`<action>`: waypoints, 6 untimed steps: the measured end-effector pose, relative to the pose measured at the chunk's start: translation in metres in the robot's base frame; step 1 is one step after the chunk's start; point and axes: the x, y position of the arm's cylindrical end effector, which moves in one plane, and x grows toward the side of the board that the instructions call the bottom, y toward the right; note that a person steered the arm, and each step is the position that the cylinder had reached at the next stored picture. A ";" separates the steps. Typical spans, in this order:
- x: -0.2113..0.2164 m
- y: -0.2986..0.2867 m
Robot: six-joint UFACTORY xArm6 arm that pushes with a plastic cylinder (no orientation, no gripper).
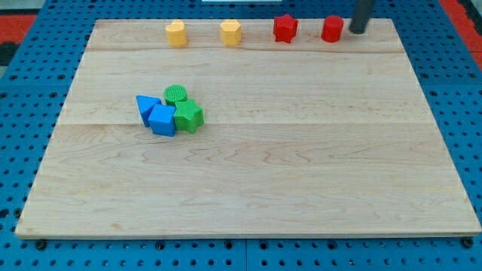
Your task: Move the red star into the yellow hexagon
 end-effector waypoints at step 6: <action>-0.022 -0.157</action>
